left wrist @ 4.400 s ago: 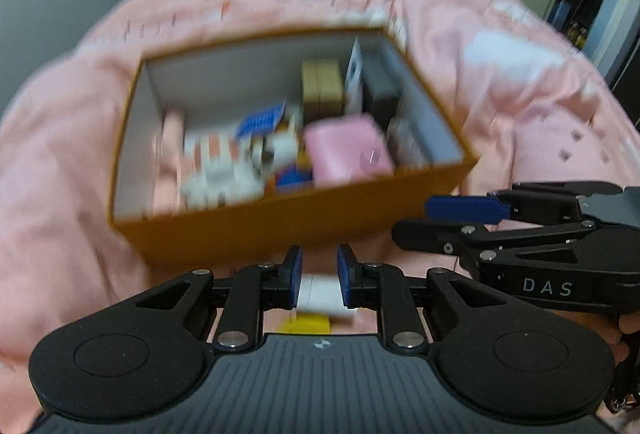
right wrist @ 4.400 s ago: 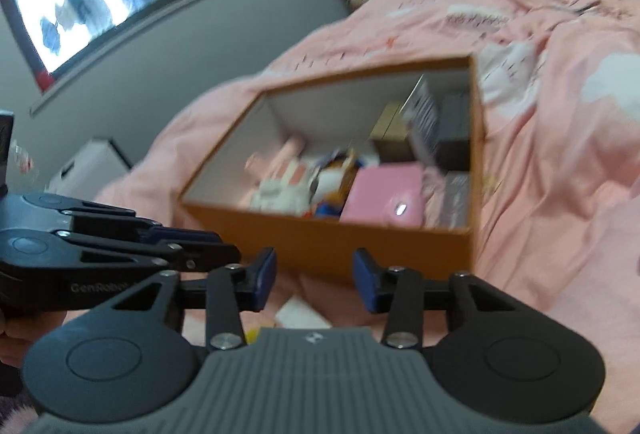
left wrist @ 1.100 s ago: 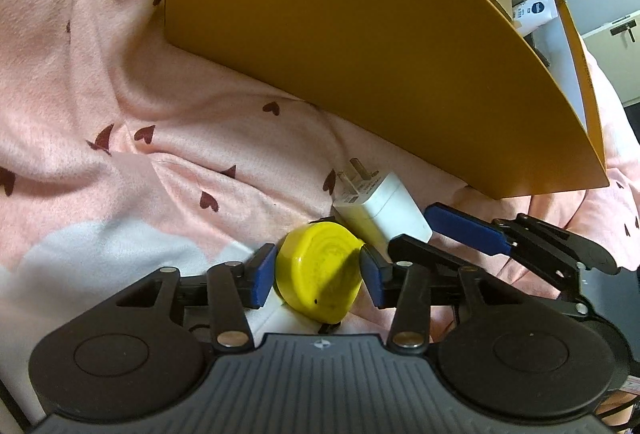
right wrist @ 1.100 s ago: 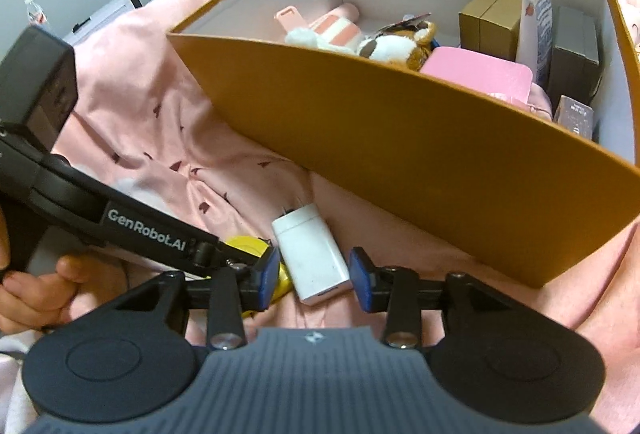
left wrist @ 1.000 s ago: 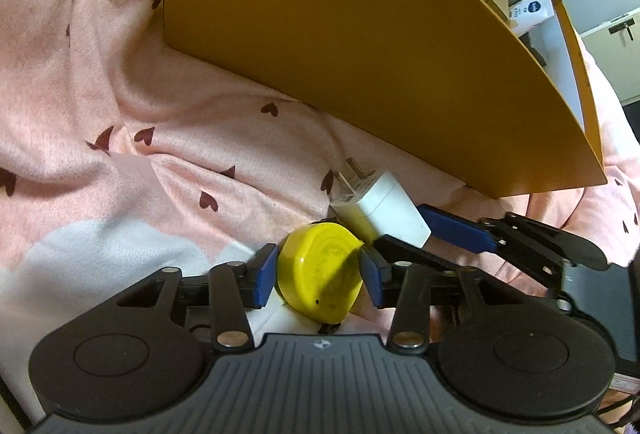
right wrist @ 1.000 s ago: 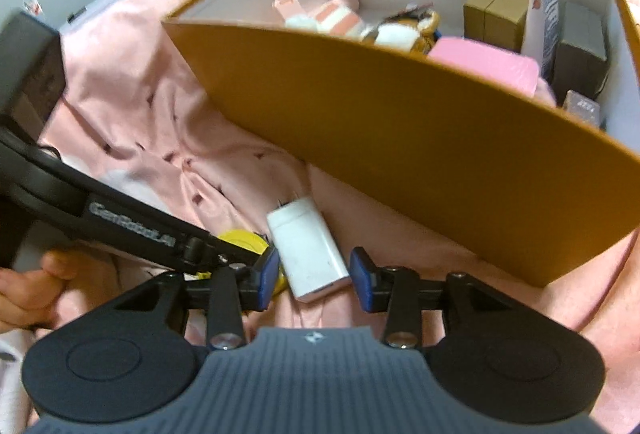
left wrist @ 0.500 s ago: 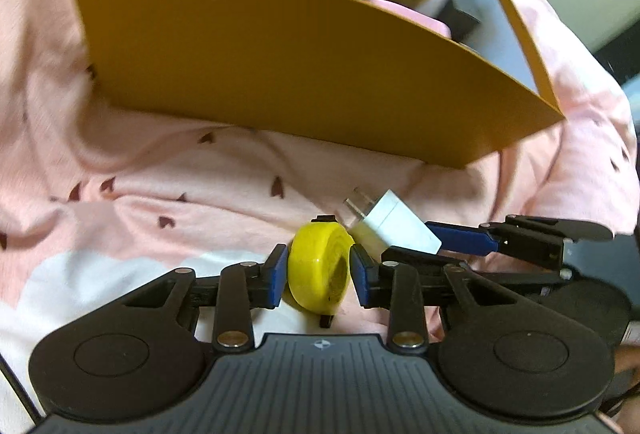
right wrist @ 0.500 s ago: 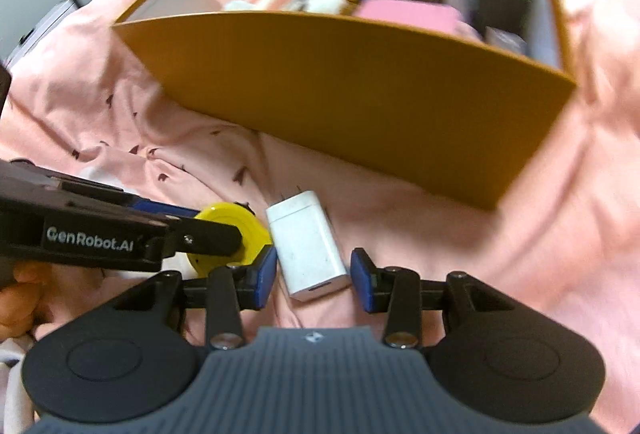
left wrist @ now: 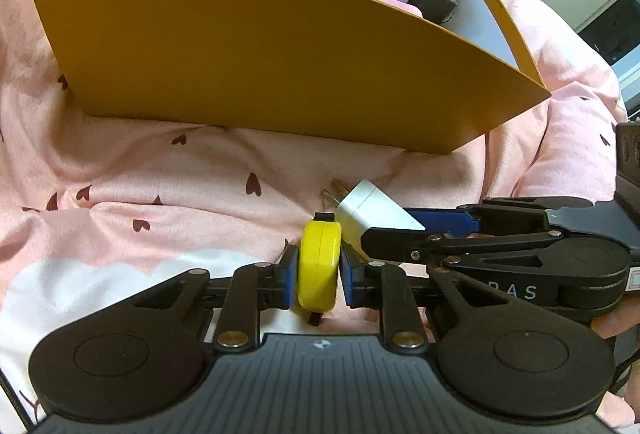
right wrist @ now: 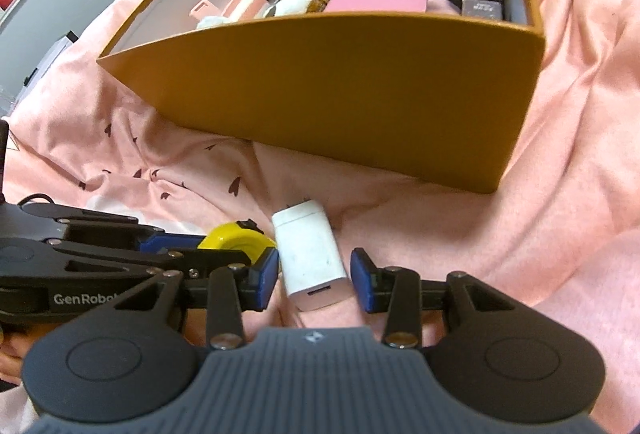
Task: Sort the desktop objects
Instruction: 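Grasp the white USB charger with the right tool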
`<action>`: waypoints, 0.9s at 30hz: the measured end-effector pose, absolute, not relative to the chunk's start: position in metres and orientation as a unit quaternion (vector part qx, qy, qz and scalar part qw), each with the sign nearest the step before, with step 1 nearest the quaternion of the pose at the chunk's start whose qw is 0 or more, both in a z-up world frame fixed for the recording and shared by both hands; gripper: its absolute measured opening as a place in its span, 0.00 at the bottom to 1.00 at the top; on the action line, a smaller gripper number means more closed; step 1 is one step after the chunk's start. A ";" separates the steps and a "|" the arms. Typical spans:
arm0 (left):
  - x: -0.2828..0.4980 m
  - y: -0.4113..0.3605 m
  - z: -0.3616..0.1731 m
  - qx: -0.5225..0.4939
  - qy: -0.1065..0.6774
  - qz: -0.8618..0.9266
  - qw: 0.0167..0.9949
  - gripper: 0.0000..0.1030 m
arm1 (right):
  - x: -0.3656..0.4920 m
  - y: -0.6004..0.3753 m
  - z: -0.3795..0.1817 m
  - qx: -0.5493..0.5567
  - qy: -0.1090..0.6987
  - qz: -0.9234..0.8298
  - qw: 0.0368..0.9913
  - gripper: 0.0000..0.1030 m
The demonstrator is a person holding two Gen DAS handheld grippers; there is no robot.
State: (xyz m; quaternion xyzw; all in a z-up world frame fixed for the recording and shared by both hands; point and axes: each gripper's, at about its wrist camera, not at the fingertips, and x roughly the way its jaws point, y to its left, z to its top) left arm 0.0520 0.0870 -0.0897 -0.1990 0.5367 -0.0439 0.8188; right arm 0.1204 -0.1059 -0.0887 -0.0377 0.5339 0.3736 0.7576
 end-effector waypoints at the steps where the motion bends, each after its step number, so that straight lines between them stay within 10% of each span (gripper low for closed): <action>1: 0.052 0.088 -0.089 -0.202 0.537 -0.043 0.818 0.23 | 0.121 -0.102 -0.091 -0.036 0.537 0.375 0.755 0.41; 27: 0.054 0.079 -0.079 -0.179 0.534 -0.029 0.826 0.22 | 0.120 -0.105 -0.089 -0.016 0.537 0.384 0.751 0.37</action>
